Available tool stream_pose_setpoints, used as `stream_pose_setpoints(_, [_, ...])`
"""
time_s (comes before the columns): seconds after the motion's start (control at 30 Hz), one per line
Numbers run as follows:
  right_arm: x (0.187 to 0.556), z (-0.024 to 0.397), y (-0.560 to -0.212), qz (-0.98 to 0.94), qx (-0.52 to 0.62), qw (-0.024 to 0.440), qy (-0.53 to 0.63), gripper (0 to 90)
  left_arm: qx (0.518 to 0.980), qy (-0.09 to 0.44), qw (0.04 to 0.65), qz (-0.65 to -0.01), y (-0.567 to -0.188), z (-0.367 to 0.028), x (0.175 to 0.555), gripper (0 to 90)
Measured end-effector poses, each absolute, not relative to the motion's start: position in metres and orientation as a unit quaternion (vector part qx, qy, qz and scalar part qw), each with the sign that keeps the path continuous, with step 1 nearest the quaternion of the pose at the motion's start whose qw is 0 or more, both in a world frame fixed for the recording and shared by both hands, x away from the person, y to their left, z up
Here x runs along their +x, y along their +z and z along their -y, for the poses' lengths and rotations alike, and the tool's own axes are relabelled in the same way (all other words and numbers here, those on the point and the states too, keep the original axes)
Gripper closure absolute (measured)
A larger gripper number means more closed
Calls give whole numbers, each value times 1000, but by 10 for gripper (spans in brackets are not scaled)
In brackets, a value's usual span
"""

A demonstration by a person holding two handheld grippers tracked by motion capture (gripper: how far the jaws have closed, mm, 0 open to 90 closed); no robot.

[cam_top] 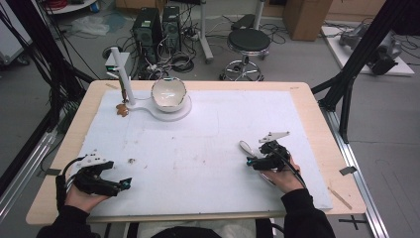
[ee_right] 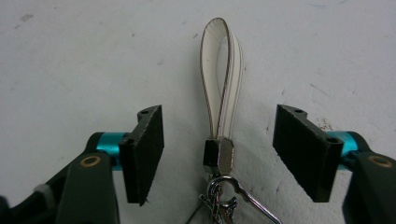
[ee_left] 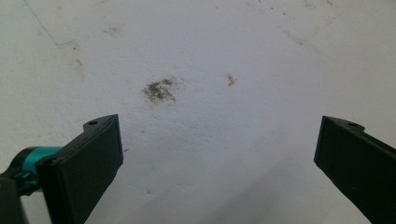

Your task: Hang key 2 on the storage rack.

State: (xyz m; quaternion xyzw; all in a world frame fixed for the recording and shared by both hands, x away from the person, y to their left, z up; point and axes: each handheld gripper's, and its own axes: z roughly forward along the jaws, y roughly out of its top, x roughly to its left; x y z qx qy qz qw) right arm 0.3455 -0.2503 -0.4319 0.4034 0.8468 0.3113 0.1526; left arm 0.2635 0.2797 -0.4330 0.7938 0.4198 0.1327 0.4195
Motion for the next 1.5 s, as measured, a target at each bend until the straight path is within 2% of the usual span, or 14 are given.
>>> stream_pose_setpoints(0.03, [346,249,-433,-849,404,151,305,411,796,131,418,-416,-433,-280,263,17])
stream_pose_setpoints(0.07, [346,249,-433,-849,404,151,305,411,796,131,418,-416,-433,-280,263,17])
stream_pose_setpoints(0.1, [347,246,-434,-852,403,153,299,478,797,132,417,-416,-434,-280,263,17])
stream_pose_setpoints(0.13, [347,246,-434,-852,403,153,299,478,797,132,417,-416,-434,-280,263,17])
stream_pose_setpoints(0.17, [347,244,-434,-854,402,154,291,566,797,132,417,-417,-434,-281,263,17])
stream_pose_setpoints(0.23, [347,243,-434,-857,400,145,290,639,795,133,419,-419,-434,-281,263,17])
stream_pose_setpoints(0.27, [347,243,-434,-857,400,145,290,639,795,133,419,-419,-434,-281,263,17])
stream_pose_setpoints(0.3, [347,241,-432,-857,406,144,283,748,795,134,420,-417,-434,-281,263,17])
stream_pose_setpoints(0.43, [348,239,-431,-857,408,146,279,814,795,133,421,-417,-434,-281,262,17])
stream_pose_setpoints(0.97, [330,242,-401,-820,401,180,367,820,798,137,425,-406,-434,-277,264,17])
stream_pose_setpoints(1.5, [342,220,-364,-795,380,170,440,821,796,137,432,-401,-434,-277,265,17])
